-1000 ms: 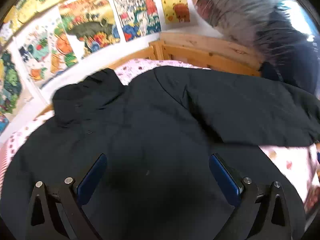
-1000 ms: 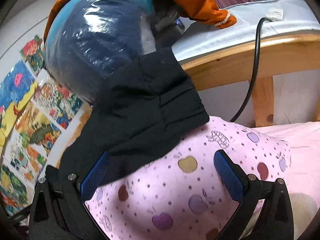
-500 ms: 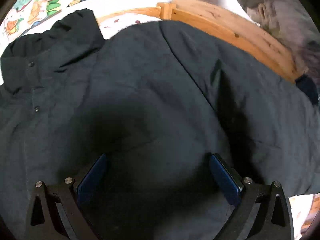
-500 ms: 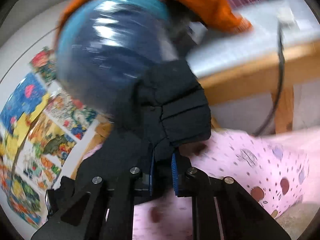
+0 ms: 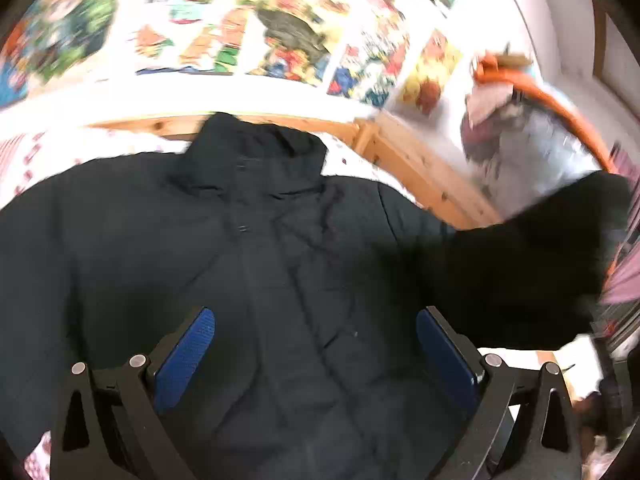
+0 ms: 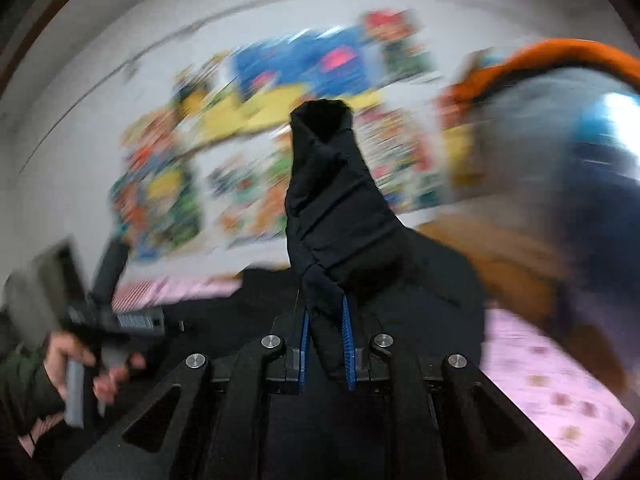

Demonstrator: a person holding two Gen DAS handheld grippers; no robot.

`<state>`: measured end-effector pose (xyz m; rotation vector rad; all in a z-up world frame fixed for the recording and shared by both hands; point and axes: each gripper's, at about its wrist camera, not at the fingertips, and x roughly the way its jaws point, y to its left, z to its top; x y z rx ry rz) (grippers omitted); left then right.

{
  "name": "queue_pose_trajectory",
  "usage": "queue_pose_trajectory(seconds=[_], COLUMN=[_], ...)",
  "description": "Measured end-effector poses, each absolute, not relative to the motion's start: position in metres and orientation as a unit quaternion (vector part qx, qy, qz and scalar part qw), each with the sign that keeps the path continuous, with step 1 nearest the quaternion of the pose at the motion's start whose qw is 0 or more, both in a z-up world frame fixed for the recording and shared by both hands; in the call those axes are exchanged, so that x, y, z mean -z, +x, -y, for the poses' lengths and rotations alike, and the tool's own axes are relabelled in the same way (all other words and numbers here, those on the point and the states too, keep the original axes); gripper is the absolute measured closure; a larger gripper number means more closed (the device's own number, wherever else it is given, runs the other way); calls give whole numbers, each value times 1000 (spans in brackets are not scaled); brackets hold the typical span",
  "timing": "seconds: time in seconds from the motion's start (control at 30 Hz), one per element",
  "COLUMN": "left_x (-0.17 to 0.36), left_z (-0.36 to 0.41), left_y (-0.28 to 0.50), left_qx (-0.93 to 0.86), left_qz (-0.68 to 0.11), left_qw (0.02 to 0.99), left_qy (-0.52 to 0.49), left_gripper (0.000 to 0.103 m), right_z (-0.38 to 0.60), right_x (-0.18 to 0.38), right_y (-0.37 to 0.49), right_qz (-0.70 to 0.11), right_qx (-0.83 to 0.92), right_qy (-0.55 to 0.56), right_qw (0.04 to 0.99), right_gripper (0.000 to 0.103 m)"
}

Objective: Fold large clothes

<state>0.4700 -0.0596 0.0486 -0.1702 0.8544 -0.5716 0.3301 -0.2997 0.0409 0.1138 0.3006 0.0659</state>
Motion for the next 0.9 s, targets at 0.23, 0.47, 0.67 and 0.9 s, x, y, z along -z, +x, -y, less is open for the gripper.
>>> queue_pose_trajectory(seconds=[0.23, 0.47, 0.67, 0.9], left_x=[-29, 30, 79, 102], left_z=[-37, -40, -16, -3], left_y=[461, 495, 511, 510], left_qx=[278, 288, 276, 247], left_qz=[-398, -457, -528, -576], left_qw=[849, 787, 746, 737], left_qy=[-210, -298, -298, -253], left_gripper=[2, 4, 10, 68], right_z=[205, 154, 149, 184], right_x=[9, 54, 63, 59], right_y=[388, 394, 389, 335], right_qz=[-275, -344, -386, -361], right_qx=[-143, -156, -195, -218], right_qy=[0, -71, -56, 1], right_qw=[951, 923, 900, 907], right_gripper=[90, 87, 52, 44])
